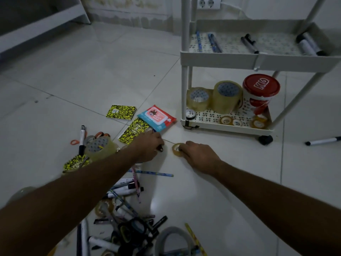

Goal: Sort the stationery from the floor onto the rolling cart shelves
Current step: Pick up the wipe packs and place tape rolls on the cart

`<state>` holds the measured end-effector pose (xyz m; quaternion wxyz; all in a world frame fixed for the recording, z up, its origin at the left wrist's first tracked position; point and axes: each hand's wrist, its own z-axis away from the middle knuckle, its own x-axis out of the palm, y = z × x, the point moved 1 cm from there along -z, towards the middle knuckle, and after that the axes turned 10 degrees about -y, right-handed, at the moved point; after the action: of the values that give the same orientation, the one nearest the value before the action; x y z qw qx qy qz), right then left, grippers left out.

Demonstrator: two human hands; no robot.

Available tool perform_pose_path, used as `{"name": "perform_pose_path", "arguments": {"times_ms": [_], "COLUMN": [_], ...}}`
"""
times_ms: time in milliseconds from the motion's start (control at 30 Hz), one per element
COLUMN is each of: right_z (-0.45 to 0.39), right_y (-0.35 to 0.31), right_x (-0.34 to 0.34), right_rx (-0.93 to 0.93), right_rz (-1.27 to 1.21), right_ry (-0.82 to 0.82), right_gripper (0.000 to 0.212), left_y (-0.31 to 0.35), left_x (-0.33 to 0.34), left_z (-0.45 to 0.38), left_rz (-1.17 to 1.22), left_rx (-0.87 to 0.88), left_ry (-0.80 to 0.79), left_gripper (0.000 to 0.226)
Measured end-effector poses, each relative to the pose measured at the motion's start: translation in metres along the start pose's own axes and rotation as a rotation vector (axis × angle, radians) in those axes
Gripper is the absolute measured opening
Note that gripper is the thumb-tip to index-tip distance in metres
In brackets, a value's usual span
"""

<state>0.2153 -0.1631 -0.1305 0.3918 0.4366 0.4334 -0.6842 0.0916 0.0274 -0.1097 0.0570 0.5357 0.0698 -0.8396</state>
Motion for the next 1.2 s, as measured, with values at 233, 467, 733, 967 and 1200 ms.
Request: {"name": "perform_pose_path", "arguments": {"times_ms": [233, 467, 733, 967, 1200], "right_z": [0.039, 0.058, 0.059, 0.082, 0.119], "right_y": [0.068, 0.136, 0.132, 0.076, 0.040], "right_x": [-0.038, -0.067, -0.075, -0.115, -0.165], "right_rx": [0.178, 0.642, 0.634, 0.194, 0.020], "right_rz": [-0.144, -0.146, -0.225, -0.349, -0.396], "right_ry": [0.455, 0.559, 0.490, 0.658, 0.761], "right_gripper": [0.024, 0.022, 0.023, 0.019, 0.021], "left_y": [0.017, 0.046, 0.082, 0.114, 0.132], "left_x": [-0.007, -0.026, -0.060, -0.123, -0.189], "left_z": [-0.008, -0.018, -0.017, -0.009, -0.001], "left_rz": [-0.116, 0.274, 0.719, 1.041, 1.230], "left_rx": [0.113, 0.148, 0.095, 0.144, 0.182], "left_ry": [0.134, 0.241, 0.328, 0.463, 0.642], "left_gripper": [0.029, 0.029, 0.029, 0.021, 0.029]}}
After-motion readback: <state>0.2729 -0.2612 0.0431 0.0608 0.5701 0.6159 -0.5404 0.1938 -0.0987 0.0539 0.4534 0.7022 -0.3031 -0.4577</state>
